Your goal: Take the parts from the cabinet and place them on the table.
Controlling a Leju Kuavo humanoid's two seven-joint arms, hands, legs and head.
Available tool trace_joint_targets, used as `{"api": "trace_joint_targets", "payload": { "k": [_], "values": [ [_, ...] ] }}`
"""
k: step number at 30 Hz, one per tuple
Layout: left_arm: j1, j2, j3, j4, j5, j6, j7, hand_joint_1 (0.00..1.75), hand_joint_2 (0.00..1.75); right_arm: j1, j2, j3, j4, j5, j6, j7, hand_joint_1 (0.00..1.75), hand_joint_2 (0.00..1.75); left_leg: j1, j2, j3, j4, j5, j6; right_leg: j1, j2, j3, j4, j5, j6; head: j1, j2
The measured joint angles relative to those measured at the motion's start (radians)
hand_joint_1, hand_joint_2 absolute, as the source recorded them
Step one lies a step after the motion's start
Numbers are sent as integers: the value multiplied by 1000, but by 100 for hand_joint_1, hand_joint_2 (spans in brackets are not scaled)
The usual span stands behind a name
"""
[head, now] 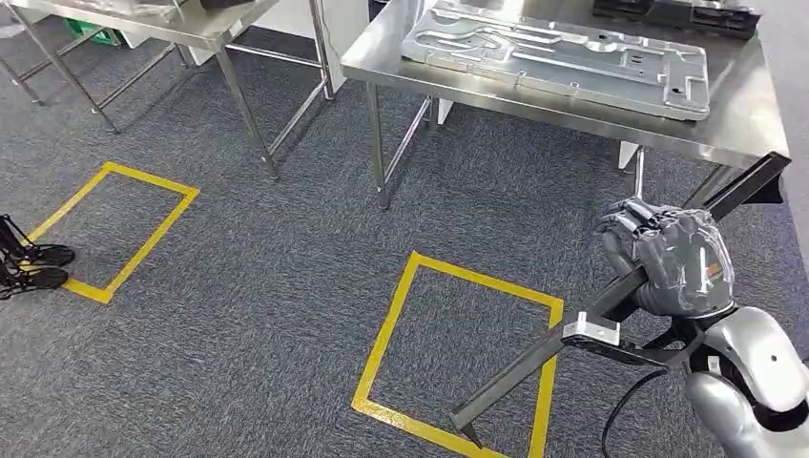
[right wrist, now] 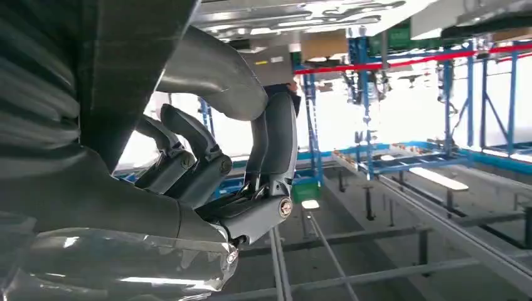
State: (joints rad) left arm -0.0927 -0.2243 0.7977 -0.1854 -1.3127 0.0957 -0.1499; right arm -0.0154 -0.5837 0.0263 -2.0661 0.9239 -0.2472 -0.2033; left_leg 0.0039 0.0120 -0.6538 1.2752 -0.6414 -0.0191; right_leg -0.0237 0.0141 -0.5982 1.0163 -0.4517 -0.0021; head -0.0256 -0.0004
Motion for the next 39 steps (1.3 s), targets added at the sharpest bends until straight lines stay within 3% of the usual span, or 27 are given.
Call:
{"api": "trace_joint_targets", "payload": {
  "k": [4, 7, 8, 9, 11, 13, 14, 15, 16, 18, 19, 20, 21, 23, 24, 25, 28, 29, 30, 32, 33, 34, 35, 36, 37, 38, 39],
  "values": [
    [0, 0, 0, 0, 0, 0, 0, 0, 175, 0, 0, 0, 0, 0, 0, 0, 175, 175, 0, 0, -2, 4, -1, 0, 0, 0, 0, 0, 0, 0, 0, 0],
    [-4, 0, 0, 0, -1, 0, 2, 0, 175, 2, 3, 2, 0, 10, -1, 2, 175, 175, 0, -1, -29, 58, -5, 3, 3, 14, 0, 1, 0, -1, 0, 0],
    [-4, 0, 0, 0, -1, -1, 3, 0, 175, 5, 7, 4, 0, 19, -3, 2, 175, 175, 0, -2, -14, 22, 32, 9, 4, 29, 2, 1, 0, -1, 0, 0],
    [1, 4, 0, 0, 0, -2, 5, 0, 175, 10, 15, 10, -1, 34, -13, 3, 175, 175, -4, -78, 97, -243, 157, 41, 7, 64, 3, 3, 0, 2, 0, 0],
    [1, 5, 0, 0, 5, -1, 4, 0, 175, 8, 18, 14, -1, 35, -14, 0, 175, 175, -5, -69, 103, -261, 155, 37, 1, 85, -9, 4, 6, 16, 0, 0],
    [0, 4, 0, 0, 8, 2, 3, 0, 175, 6, 19, 16, 0, 32, -13, -5, 175, 175, -7, -55, 105, -269, 161, 46, 1, 104, -10, -6, 14, 32, 0, 0],
    [0, 3, 0, 0, 8, 4, 3, 0, 175, 4, 19, 16, 1, 31, -13, -5, 175, 175, 2, -41, 111, -286, 172, 53, 0, 80, -11, 2, 8, 32, 0, 0],
    [1, 3, 0, 0, 9, 5, 2, 0, 175, -5, 19, 16, 1, 29, -13, -5, 175, 175, 1, -33, 115, -293, 175, 59, 4, 31, -23, 27, -13, 37, 0, 0],
    [1, 3, 0, 0, 9, 5, 1, 0, 175, -13, 20, 16, 2, 28, -12, -6, 175, 175, 0, -22, 114, -294, 176, 62, 3, 6, -56, 94, -56, 42, 0, 0],
    [3, 3, 0, 0, 9, 5, 1, 0, 175, -16, 20, 17, 5, 27, -10, -6, 175, 175, -2, -3, 112, -293, 175, 62, -2, -5, -131, 253, -124, 52, 0, 0],
    [4, 3, 1, 0, 9, 5, 1, 0, 175, -16, 21, 18, 6, 25, -8, -6, 175, 175, -2, 6, 111, -292, 175, 61, -4, -6, -154, 299, -133, 56, 0, 0],
    [3, 3, 1, 0, 9, 5, 1, 0, 175, -16, 21, 19, 8, 24, -6, -5, 175, 175, -1, 16, 111, -291, 174, 60, -6, -8, -153, 296, -118, 59, 0, 0],
    [4, 2, 1, 0, 8, 5, 1, 0, 175, -19, 21, 19, 8, 24, -3, -5, 175, 175, -1, 25, 112, -289, 172, 58, -9, -12, -126, 246, -83, 62, 0, 0],
    [3, -2, 1, 0, 8, 5, 1, 0, 175, -26, 21, 19, 8, 22, 2, -4, 175, 175, 1, 42, 113, -279, 163, 49, -11, -43, -20, 53, 1, 64, 0, 0],
    [2, -1, 1, 0, 8, 5, 0, 0, 175, -31, 21, 19, 8, 21, 2, -4, 175, 175, -4, 48, 112, -275, 157, 41, -6, -79, 3, 0, -8, 58, 0, 0],
    [1, -2, 0, 0, 8, 6, 0, 0, 175, -35, 21, 20, 8, 20, 6, -4, 175, 175, -9, 53, 112, -270, 152, 34, -1, -64, 3, -1, -1, 42, 0, 0],
    [0, -1, 1, 0, 8, 10, 0, 0, 175, -45, 21, 21, 11, 11, 12, -5, 175, 175, -9, 75, 119, -273, 150, 19, 3, -37, -5, 6, -1, 25, 0, 0],
    [-1, -1, 1, 0, 8, 11, 0, 0, 175, -53, 21, 21, 12, 10, 16, -5, 175, 175, -6, 75, 115, -268, 142, 12, -5, -29, -3, 0, 4, 15, 0, 0],
    [-1, -1, 0, 0, 8, 11, 0, 0, 175, -60, 21, 22, 12, 7, 19, -5, 175, 175, -1, 42, 109, -244, 122, 7, -5, -23, -2, -1, 4, 10, 0, 0],
    [0, -1, 0, 0, 8, 12, 0, 0, 175, -77, 22, 27, 13, 6, 26, -5, 175, 175, 0, 6, 45, -100, 42, 3, -4, -9, -4, -1, 5, 2, 0, 0],
    [0, -1, 1, 0, 10, 13, -2, 0, 175, -80, 22, 30, 14, 5, 28, -5, 175, 175, 0, 0, 3, -13, 7, 1, -1, -1, -5, 0, 5, 0, 0, 0],
    [-3, -1, 1, 0, 10, 12, -5, 0, 175, -83, 22, 33, 16, 5, 30, -5, 175, 175, 0, -1, -26, 46, -7, 2, 2, 7, -5, 0, 5, -1, 0, 0],
    [-5, -1, 1, 0, 10, 13, -4, 0, 175, -86, 23, 36, 19, 5, 32, -5, 175, 175, 0, -2, -32, 54, 6, 5, 4, 18, -5, 1, 5, -1, 0, 0],
    [-6, -1, 1, 0, 10, 13, -4, 0, 175, -89, 23, 39, 21, 5, 33, -5, 175, 175, -1, -3, -17, 16, 39, 10, 6, 28, -4, 2, 5, -1, 0, 0],
    [-5, -1, 1, 0, 10, 13, -3, 0, 175, -94, 23, 41, 22, 5, 34, -5, 175, 175, -2, -8, 18, -64, 88, 18, 9, 41, -3, 3, 5, -1, 0, 0],
    [-3, 0, 1, 0, 10, 14, -3, 0, 175, -99, 23, 43, 22, 5, 34, -5, 175, 175, -5, -24, 60, -156, 135, 28, 11, 52, -1, 3, 5, -1, 0, 0],
    [-2, 0, 1, 0, 10, 15, -3, 0, 175, -103, 24, 45, 23, 5, 35, -5, 175, 175, -5, -61, 92, -237, 164, 43, 9, 61, -2, 3, 5, -1, 0, 0]
  ]
}}
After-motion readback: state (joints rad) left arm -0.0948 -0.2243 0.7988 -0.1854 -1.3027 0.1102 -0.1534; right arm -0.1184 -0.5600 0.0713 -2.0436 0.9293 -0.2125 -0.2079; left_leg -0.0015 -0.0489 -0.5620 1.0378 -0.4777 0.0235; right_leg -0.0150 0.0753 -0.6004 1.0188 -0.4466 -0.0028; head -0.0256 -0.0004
